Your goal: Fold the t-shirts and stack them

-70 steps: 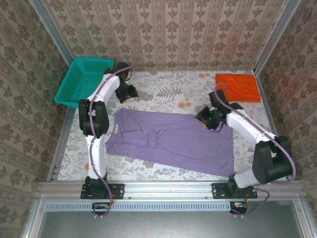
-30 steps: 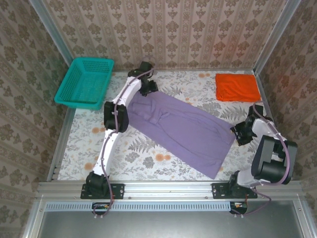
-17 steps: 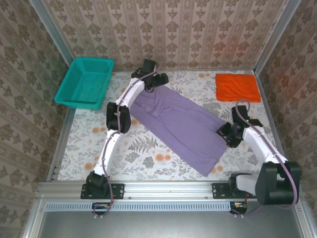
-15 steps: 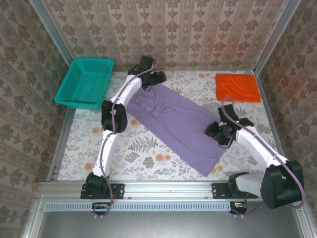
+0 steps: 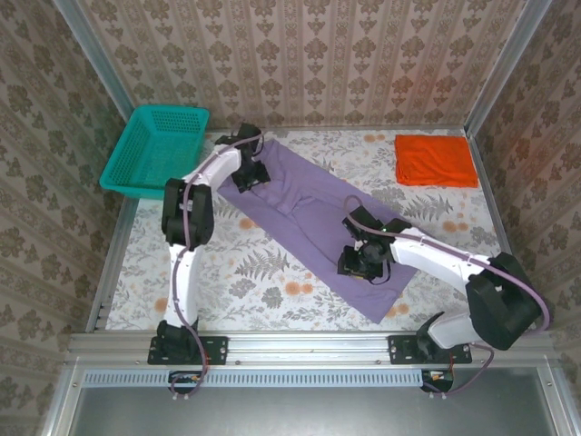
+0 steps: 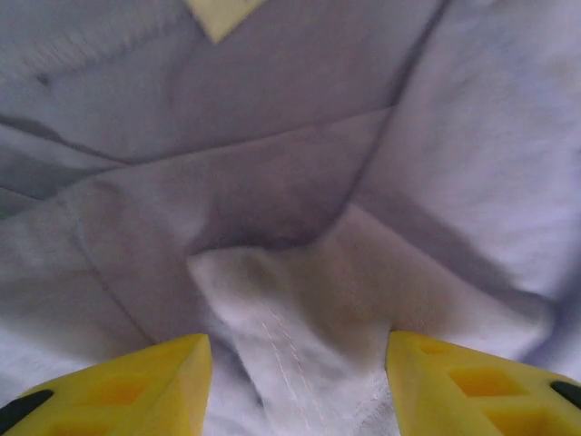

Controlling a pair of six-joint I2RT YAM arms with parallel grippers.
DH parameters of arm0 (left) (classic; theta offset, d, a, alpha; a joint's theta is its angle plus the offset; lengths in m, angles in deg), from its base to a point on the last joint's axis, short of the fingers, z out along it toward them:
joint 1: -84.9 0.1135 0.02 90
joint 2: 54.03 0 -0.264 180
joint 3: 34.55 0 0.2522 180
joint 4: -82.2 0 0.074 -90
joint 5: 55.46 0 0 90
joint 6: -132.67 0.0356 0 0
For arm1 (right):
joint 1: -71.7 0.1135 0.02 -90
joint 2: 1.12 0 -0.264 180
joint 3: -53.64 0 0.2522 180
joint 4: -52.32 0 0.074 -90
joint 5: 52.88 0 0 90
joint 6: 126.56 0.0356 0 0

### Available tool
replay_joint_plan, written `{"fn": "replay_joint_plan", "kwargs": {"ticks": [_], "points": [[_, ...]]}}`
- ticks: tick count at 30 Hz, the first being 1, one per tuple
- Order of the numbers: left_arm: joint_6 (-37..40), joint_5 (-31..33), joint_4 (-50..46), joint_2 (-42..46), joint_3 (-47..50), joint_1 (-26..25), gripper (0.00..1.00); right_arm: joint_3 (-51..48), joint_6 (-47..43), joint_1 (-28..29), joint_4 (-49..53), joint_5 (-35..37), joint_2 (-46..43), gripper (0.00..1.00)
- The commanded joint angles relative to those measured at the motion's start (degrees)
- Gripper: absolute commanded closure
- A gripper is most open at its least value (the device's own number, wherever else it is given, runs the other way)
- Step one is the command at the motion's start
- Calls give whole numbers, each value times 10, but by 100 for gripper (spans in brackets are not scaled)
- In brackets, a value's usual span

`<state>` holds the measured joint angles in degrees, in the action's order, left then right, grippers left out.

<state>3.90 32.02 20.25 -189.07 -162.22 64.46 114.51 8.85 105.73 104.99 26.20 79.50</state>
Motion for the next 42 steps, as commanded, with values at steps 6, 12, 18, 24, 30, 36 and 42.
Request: {"fn": "replay_joint_plan", "kwargs": {"ticks": [6,12,18,24,30,36,42], "points": [[24,-28,-62,-151,-199,-7,46,-70,126,7,1,23,-44,61],[-2,-78,2,-225,-279,-16,47,-129,214,20,-41,21,-76,60],[-13,-131,62,-256,-316,-27,47,-198,301,31,-94,15,-97,60],[8,-142,52,-228,-325,-17,43,-250,397,63,-158,20,-111,60],[39,-139,17,-164,-314,-5,30,-236,477,119,-177,48,-98,60],[45,-98,5,-73,-232,-1,15,-178,557,196,-179,82,-30,59],[7,-61,51,15,-42,27,21,-100,511,220,-191,43,73,55]]}}
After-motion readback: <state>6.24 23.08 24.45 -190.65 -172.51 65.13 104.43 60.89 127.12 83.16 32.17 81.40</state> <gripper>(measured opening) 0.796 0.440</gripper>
